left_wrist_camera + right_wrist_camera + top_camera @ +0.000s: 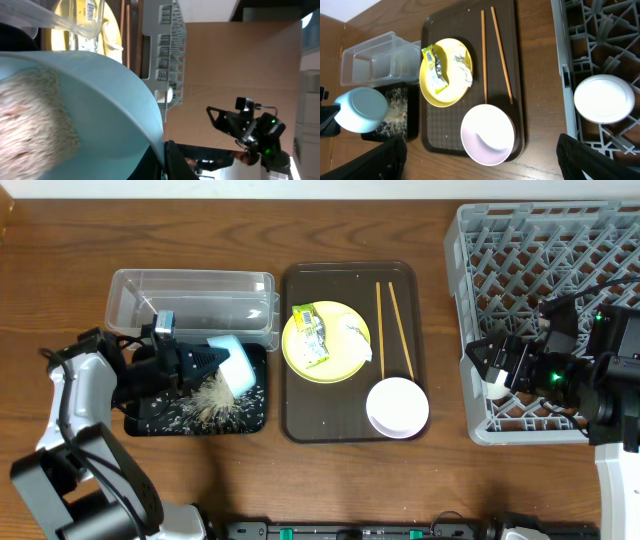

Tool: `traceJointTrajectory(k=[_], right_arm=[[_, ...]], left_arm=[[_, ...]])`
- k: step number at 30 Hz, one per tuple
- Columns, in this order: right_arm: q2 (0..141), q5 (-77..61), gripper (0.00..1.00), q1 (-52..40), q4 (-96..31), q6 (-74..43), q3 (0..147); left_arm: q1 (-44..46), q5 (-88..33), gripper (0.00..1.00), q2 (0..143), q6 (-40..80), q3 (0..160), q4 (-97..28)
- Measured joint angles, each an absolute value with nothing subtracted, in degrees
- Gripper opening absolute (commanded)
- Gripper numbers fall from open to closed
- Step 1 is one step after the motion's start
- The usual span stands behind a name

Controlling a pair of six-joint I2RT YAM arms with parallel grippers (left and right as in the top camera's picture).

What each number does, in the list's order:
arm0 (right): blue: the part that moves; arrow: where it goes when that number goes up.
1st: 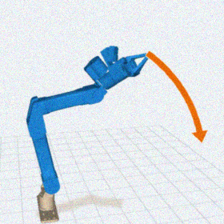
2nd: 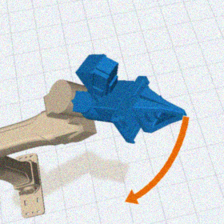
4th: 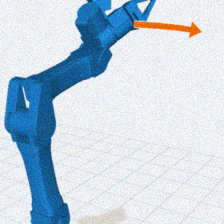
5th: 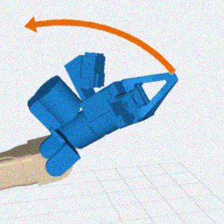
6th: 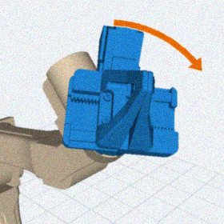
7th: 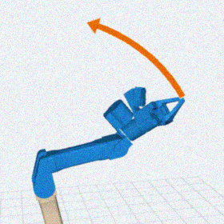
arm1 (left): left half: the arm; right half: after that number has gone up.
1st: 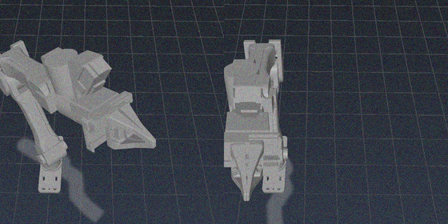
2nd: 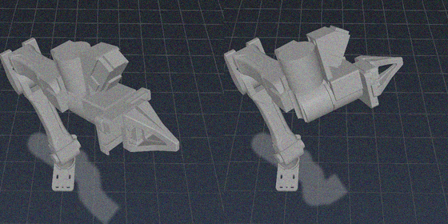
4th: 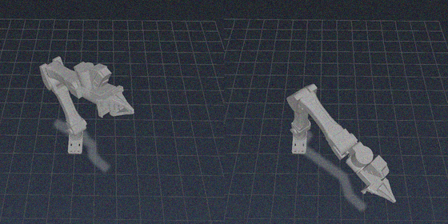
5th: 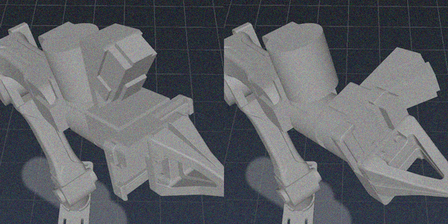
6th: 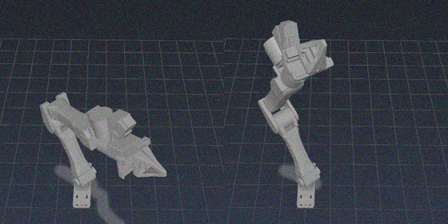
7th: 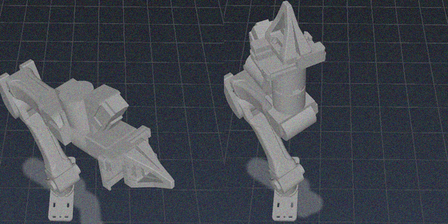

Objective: Sort waste into correct bins and load items into the dishwasher rack
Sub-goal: 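Tip the blue bowl over the black tray to pour out rice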

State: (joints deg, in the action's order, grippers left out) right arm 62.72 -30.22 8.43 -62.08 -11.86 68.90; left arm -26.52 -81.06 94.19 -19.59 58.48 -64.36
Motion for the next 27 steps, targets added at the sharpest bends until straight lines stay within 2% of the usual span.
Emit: traceJointTrajectory(k=[8, 11, 14, 20, 27], right_arm=[[62.74, -30.22, 0.93, 8.43, -62.11, -11.86, 68.9], [62.72, -30.22, 0.93, 8.43, -62.0, -11.86, 68.9], [62.72, -30.22, 0.93, 8.43, -61.8, -11.88, 68.9], [62.72, -30.22, 0.94, 8.43, -61.63, -11.88, 68.9], [62.72, -30.2, 0.94, 8.43, -61.89, -11.88, 68.9]], left_arm=[[-27.51, -86.41, 0.06, 95.15, -20.91, 58.3, -65.98], [-27.81, -86.15, 0.06, 95.2, -21.1, 58.24, -66.19], [-27.83, -86.89, 0.06, 95.18, -24.18, 58.08, -73.97], [-28.16, -85.76, 0.06, 95.09, -28.4, 57.89, -77.47], [-29.26, -84.23, 0.06, 95.13, -29.36, 57.8, -76.03]])
